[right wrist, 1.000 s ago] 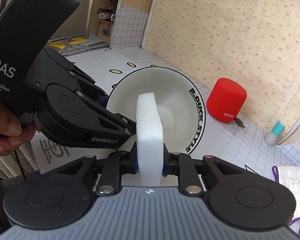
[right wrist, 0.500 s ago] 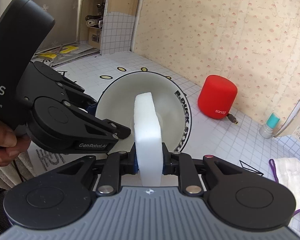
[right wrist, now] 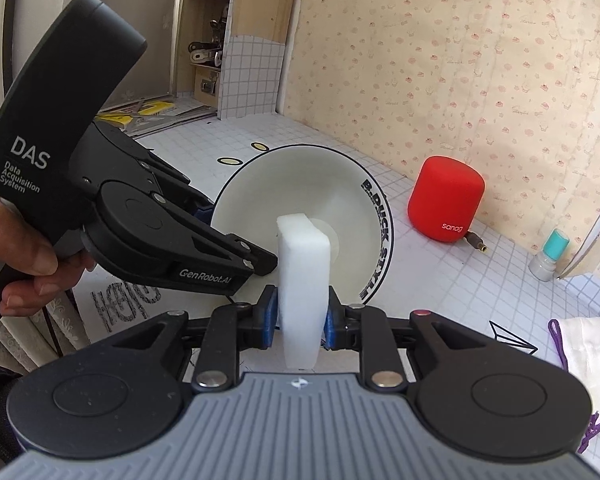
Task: Clean bowl
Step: 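Rotate the bowl slightly with the left gripper while the right gripper keeps scrubbing inside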
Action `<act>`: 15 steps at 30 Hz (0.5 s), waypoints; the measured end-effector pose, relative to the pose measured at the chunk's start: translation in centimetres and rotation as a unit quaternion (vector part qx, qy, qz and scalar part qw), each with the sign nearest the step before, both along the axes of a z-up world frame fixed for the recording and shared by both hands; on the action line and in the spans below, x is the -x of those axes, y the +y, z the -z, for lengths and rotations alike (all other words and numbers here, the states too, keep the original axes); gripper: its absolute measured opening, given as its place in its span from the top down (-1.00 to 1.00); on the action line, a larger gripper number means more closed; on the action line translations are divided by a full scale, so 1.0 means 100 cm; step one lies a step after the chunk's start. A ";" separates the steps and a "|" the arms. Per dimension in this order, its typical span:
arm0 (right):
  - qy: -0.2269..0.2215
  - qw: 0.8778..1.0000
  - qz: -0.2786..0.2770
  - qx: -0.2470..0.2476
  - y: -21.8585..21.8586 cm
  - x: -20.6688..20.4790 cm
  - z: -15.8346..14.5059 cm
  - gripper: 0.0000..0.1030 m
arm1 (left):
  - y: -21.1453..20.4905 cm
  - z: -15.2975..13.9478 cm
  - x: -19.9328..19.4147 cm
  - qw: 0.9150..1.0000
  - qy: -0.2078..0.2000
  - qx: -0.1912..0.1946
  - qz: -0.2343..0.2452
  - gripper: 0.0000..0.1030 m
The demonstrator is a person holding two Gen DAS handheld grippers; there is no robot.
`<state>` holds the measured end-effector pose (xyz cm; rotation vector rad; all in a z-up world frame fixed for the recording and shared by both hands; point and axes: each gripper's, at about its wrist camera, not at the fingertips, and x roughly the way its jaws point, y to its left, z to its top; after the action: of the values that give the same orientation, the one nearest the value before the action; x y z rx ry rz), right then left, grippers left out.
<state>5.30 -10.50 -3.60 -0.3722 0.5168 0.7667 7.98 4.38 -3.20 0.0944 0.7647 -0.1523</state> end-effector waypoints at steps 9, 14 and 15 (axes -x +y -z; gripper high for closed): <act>-0.024 1.000 0.001 0.002 -0.002 0.001 -0.009 0.09 | -0.006 0.001 0.002 1.000 -0.002 -0.002 -0.001 0.46; -0.032 0.999 -0.018 0.019 0.003 0.003 -0.006 0.46 | -0.004 0.001 0.002 1.000 -0.001 -0.002 0.000 0.46; -0.033 0.999 -0.023 0.020 0.004 0.004 -0.005 0.48 | -0.002 0.001 0.001 1.000 -0.001 -0.002 0.001 0.46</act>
<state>4.90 -10.06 -3.06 -0.4459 0.4635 0.7860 7.89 4.21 -3.34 0.0985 0.7622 -0.1528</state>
